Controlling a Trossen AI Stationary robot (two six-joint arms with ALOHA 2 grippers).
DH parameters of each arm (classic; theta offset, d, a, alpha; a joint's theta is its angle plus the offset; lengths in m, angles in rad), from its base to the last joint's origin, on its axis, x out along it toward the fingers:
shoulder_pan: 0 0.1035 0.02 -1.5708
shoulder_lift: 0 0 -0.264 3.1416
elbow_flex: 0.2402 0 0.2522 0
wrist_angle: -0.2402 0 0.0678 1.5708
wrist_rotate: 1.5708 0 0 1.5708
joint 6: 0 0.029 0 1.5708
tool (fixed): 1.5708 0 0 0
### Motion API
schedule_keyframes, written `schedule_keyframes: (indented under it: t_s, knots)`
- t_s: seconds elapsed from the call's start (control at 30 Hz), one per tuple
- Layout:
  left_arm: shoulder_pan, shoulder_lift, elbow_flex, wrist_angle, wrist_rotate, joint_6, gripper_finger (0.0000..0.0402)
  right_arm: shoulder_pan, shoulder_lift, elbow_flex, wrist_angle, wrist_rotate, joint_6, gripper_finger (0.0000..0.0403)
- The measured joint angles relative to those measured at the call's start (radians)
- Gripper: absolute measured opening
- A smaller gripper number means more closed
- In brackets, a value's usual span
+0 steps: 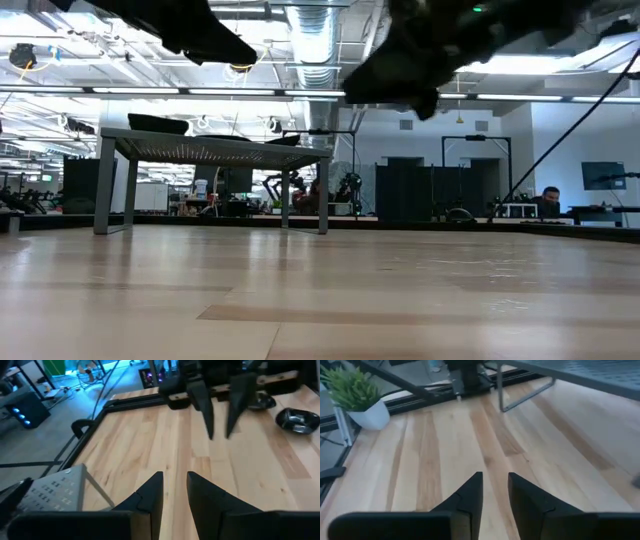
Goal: Pick & Place Mini shaped plates
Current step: Stack the black leaf shaped plate on top of the black leaf shaped plate on the shelf
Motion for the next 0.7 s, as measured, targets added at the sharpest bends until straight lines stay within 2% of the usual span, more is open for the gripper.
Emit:
schedule_keyframes:
  t_s: [0.2,0.27,0.4,0.5,0.7]
  knots:
    - [0.015,0.000,0.000,0.000,0.000,0.000,0.0088,-0.002,0.093,0.136,-0.059,-0.102,-0.014,0.0108]
    - [0.015,0.000,0.000,0.000,0.000,0.005,0.0088,0.013,0.113,0.184,-0.125,-0.101,-0.031,0.0117]
    - [0.015,0.000,0.000,-0.001,0.000,0.064,0.0088,0.045,0.136,0.283,-0.217,-0.083,-0.178,0.0133]
    - [0.015,0.000,0.000,-0.001,0.000,0.078,0.0088,0.076,0.140,0.338,-0.216,-0.067,-0.256,0.0142]
    - [0.015,0.000,0.000,0.000,0.000,0.079,0.0088,0.146,0.138,0.384,-0.226,-0.070,-0.310,0.0144]
